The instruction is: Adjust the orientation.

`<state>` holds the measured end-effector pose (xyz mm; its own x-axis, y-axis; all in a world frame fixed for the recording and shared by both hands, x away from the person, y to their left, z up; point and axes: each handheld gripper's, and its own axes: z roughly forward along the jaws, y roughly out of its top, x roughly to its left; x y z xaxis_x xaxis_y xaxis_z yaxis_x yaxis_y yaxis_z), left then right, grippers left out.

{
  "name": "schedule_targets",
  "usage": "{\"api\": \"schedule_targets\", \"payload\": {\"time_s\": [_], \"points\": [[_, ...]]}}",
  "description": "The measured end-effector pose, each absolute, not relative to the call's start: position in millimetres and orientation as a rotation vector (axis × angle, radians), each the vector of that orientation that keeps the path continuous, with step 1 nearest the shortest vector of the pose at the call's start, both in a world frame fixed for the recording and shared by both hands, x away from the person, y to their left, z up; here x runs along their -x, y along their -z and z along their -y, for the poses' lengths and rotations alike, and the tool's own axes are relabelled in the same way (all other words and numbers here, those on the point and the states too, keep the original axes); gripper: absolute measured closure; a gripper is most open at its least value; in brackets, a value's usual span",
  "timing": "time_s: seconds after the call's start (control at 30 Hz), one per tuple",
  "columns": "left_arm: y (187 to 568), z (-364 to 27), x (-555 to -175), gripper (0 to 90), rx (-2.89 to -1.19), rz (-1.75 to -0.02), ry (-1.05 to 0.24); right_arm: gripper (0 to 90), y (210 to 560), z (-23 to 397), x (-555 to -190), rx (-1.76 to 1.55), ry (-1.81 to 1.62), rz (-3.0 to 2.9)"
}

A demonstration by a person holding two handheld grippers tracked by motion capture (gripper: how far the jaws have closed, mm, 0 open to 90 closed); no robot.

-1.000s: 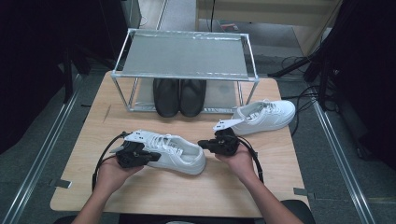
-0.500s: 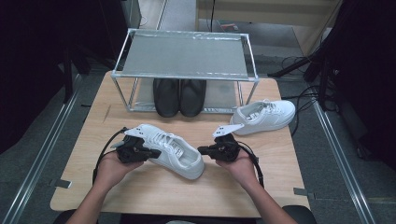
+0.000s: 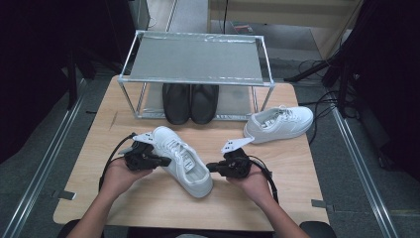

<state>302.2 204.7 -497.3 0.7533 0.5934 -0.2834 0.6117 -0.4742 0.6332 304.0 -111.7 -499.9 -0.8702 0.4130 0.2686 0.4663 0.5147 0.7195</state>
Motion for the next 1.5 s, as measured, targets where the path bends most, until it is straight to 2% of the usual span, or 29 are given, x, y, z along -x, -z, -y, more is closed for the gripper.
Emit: {"api": "schedule_targets", "payload": {"time_s": [0.37,0.9,1.07,1.5], "points": [[498,-207,-303,89.8,-2.193,-0.896,0.06,90.0,500,103,-297,0.698,1.269,2.67],[500,-230,-302,89.1,-2.163,-1.009,-0.011,90.0,503,93,-321,0.815,1.356,2.687],[507,-230,-304,88.8,-2.155,-1.03,0.028,90.0,505,87,-328,0.826,1.368,2.664],[509,-229,-304,88.9,-2.144,-1.033,0.022,90.0,508,77,-323,0.808,1.333,2.67]]}}
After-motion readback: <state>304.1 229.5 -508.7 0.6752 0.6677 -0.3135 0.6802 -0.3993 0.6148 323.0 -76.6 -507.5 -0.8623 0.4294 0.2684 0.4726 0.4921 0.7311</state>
